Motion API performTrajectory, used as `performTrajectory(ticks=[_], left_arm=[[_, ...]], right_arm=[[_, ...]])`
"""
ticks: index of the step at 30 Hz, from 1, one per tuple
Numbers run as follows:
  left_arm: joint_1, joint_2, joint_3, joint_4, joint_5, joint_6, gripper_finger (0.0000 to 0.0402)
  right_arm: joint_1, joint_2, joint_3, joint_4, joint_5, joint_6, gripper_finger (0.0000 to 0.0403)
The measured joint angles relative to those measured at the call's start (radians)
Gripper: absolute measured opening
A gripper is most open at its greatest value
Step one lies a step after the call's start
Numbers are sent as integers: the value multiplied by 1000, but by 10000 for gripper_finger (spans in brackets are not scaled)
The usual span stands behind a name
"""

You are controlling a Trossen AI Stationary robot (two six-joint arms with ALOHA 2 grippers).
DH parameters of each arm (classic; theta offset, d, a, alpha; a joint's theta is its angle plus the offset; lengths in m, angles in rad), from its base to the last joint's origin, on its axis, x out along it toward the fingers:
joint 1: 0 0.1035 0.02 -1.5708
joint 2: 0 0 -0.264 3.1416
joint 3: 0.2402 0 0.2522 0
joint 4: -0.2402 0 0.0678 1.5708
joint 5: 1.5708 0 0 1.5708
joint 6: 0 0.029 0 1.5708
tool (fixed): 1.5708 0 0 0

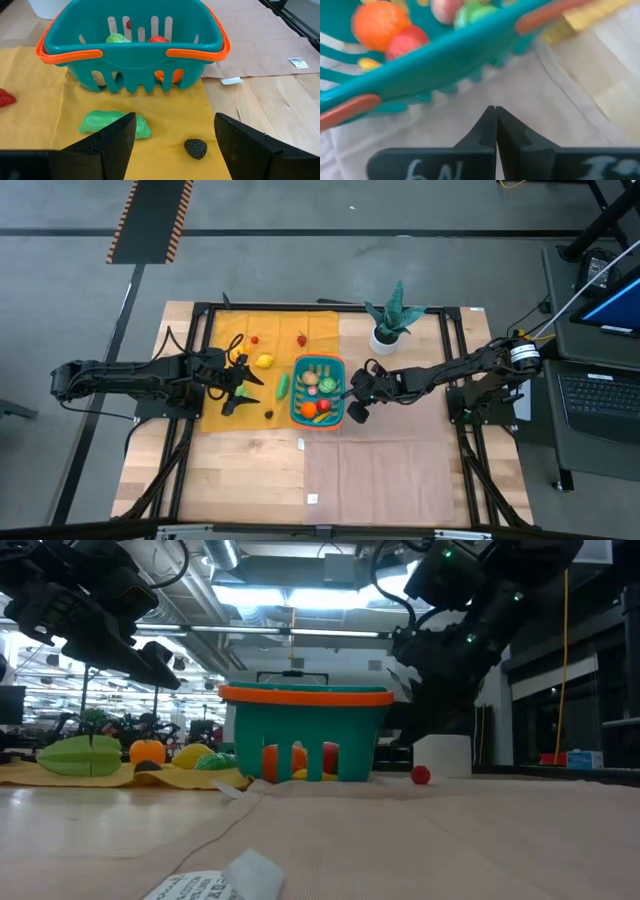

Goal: Pick and placing Produce into tupperware
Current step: Put the bottom raspberry into the basket

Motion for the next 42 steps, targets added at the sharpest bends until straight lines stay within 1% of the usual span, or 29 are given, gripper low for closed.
performTrajectory(ticks=[3,5,10,18,22,25,28,33,40,42], left_arm=[[0,0,0,0,0,0,261],[0,0,0,0,0,0,261],[0,0,0,1,0,0,261],[0,0,0,2,0,0,261],[0,0,0,2,0,0,261],[0,0,0,2,0,0,261],[0,0,0,2,0,0,261],[0,0,0,7,0,0,261],[0,0,0,7,0,0,261],[0,0,0,7,0,0,261]], right_arm=[[0,0,-19,59,-3,-70,4],[0,0,-19,59,-4,-112,3],[0,15,-19,40,-4,-148,2],[-22,103,-19,51,-30,-161,2],[-31,105,-19,40,-30,-149,1],[-33,97,-17,-6,-29,-134,1],[-33,93,-17,-61,4,-94,1],[-33,82,-17,-109,116,-30,1],[-31,79,-16,-90,121,-11,0],[-31,79,-16,-90,148,14,0]])
